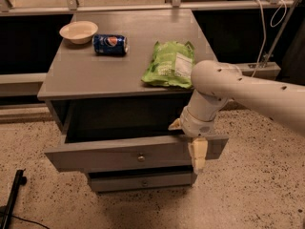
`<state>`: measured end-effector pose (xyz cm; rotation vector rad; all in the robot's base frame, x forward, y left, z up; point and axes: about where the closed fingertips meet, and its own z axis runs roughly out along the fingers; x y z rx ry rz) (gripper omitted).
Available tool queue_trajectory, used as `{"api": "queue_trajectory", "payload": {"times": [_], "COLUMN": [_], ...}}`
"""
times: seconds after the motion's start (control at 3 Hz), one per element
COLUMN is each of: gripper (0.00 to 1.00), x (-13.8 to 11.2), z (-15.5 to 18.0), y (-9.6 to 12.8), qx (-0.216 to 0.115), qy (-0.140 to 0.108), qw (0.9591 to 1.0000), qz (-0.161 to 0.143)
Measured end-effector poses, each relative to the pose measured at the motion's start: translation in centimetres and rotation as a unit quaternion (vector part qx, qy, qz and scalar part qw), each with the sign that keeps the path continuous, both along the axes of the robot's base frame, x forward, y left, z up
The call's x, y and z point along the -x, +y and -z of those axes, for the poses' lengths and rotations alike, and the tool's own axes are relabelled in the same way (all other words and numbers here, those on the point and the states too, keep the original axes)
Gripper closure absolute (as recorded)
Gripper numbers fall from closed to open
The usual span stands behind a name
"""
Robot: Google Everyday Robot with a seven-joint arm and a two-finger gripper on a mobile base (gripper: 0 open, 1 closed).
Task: Open top drawer
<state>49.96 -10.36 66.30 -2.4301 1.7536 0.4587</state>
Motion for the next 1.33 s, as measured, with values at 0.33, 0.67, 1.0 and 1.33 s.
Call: {"api": "queue_trajectory", "payload": {"times": [0.33, 0.67, 1.0, 1.33], "gripper": [0.04, 0.19, 0.46, 0.55], "x": [0.0, 0.2, 2.2, 2.1], "z": [1.0, 2.0, 1.8, 1.6], "y": [-0.5, -0.8, -0.4, -0.4], "qx": [0.006, 0.011, 0.022, 0.022], "qy": [0.017, 0.034, 0.067, 0.067], "qw": [0.9997, 0.9990, 0.9975, 0.9975], "qz": [0.017, 0.025, 0.009, 0.008]}}
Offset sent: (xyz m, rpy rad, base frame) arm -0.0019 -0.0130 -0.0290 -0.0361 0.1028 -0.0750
